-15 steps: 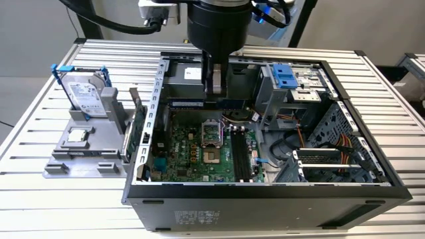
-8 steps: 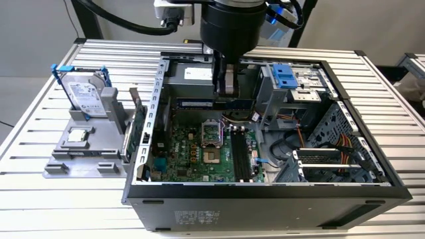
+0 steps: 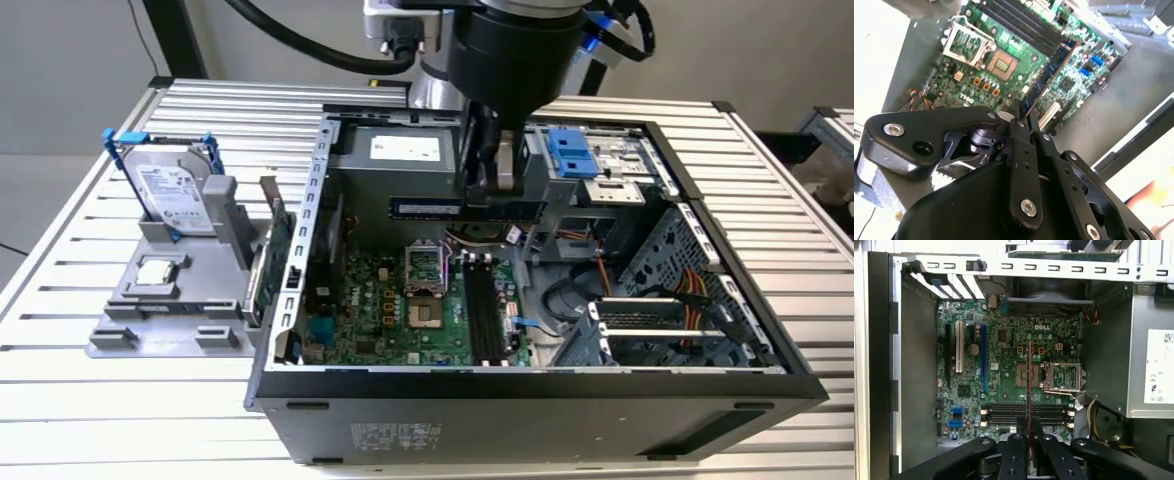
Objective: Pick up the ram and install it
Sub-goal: 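Pick up the ram and move it above insertion slot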
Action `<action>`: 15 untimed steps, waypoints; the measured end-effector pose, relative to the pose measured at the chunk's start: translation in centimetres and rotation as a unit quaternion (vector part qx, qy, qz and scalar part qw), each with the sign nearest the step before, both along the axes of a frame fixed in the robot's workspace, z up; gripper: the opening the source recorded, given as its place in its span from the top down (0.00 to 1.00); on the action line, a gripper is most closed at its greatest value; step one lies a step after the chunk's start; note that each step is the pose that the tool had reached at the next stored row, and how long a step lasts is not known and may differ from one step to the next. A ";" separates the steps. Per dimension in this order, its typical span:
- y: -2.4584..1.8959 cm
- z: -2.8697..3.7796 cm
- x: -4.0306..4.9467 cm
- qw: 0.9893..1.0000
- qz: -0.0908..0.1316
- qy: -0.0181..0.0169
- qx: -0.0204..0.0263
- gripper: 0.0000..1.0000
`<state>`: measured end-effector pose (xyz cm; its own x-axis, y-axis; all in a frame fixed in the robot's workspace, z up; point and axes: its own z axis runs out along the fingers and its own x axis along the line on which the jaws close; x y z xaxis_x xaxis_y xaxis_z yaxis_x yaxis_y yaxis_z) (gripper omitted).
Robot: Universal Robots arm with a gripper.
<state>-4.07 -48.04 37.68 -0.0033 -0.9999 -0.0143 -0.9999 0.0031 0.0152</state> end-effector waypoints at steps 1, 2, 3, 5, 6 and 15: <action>0.00 0.00 0.28 1.000 0.000 0.000 0.000 1.00; 0.00 0.00 0.59 1.000 0.000 0.001 0.000 1.00; -0.01 0.00 0.90 1.000 0.000 0.001 0.000 1.00; -0.02 0.00 1.48 1.000 0.000 0.002 0.000 1.00; -0.03 0.00 1.75 1.000 0.000 0.002 0.000 1.00; -0.20 0.00 3.86 1.000 0.000 0.004 0.000 1.00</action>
<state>-0.21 -48.23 37.68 -0.0039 -0.9999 -0.0141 -0.9997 0.0035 0.0236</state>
